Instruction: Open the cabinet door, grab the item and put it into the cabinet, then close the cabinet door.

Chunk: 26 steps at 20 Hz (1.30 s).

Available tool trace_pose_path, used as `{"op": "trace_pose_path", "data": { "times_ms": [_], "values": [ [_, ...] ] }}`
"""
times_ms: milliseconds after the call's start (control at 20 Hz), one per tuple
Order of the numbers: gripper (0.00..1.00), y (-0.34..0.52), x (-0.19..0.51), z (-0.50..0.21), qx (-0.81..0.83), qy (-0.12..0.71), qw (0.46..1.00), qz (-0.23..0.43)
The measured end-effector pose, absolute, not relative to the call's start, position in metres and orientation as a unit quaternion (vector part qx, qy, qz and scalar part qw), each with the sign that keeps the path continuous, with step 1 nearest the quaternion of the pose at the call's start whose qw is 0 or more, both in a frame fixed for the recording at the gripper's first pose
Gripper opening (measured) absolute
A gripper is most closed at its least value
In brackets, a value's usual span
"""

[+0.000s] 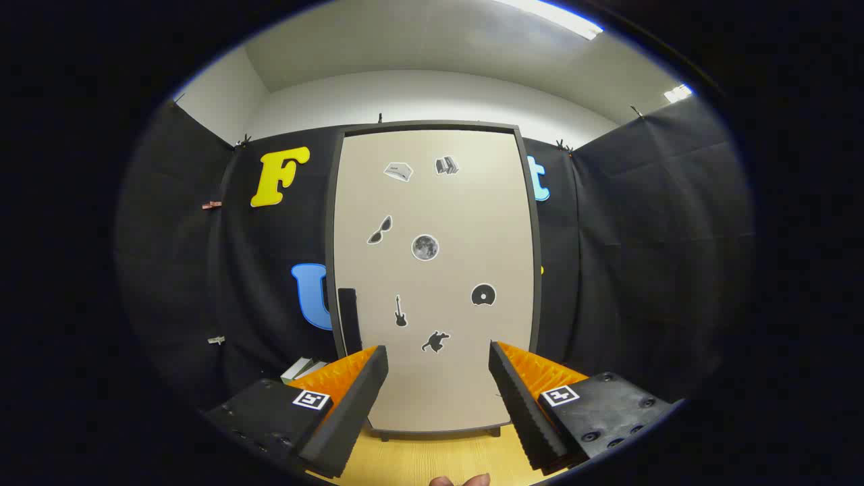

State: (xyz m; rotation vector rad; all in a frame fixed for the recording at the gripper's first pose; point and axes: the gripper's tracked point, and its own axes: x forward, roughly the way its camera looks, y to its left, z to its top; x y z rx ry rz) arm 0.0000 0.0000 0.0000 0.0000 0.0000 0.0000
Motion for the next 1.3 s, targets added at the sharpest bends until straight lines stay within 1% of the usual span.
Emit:
{"op": "trace_pose_path", "data": {
  "times_ms": [900,1100,1300],
  "values": [
    [0.97,0.020,-0.002,-0.001,-0.012,0.000,1.000,0.009],
    [0.97,0.037,0.005,0.001,0.007,-0.001,1.000,0.025],
    [0.97,0.066,0.030,0.002,0.025,-0.002,0.999,0.046]
  ]
}}
